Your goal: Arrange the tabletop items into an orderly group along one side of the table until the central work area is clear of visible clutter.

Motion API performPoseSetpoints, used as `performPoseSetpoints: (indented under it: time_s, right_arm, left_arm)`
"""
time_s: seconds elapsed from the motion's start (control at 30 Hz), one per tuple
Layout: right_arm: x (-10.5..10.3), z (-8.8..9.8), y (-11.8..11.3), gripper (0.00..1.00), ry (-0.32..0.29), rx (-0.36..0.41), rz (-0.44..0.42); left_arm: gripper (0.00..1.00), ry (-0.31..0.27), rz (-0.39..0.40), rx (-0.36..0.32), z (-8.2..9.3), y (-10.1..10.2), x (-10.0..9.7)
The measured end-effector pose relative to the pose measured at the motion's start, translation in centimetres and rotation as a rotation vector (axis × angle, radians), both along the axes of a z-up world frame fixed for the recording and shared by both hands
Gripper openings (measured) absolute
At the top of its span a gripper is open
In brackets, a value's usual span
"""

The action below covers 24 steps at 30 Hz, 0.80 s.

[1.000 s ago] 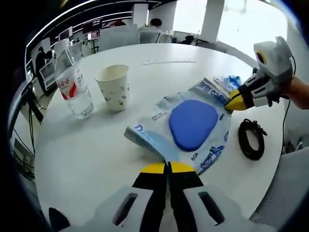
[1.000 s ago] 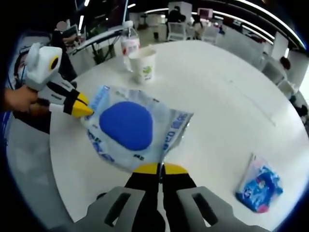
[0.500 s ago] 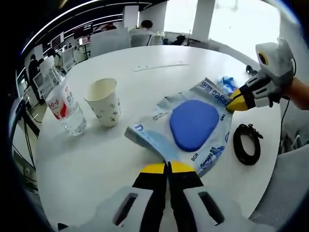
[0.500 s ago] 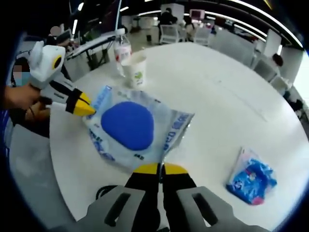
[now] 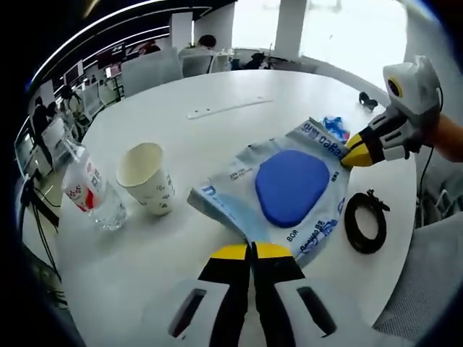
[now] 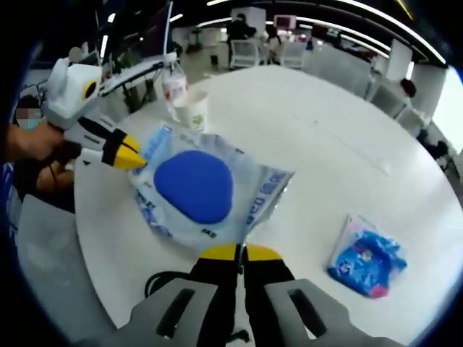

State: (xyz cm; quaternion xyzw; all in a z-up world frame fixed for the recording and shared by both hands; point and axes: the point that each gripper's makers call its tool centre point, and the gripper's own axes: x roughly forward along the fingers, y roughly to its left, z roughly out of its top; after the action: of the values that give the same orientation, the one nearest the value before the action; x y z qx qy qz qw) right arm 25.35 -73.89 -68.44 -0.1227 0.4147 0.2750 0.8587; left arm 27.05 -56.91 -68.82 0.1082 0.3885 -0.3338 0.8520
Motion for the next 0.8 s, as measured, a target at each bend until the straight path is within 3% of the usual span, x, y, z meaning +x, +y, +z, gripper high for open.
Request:
performPoseSetpoints:
  time_s: [0.8]
  right_arm:
    - [2.1,-0.2,-1.9,0.00,0.006,0.027,-0.038]
  left_arm:
    - [0.00,-0.002,-0.055,0.028,-0.2,-2.1,3.5]
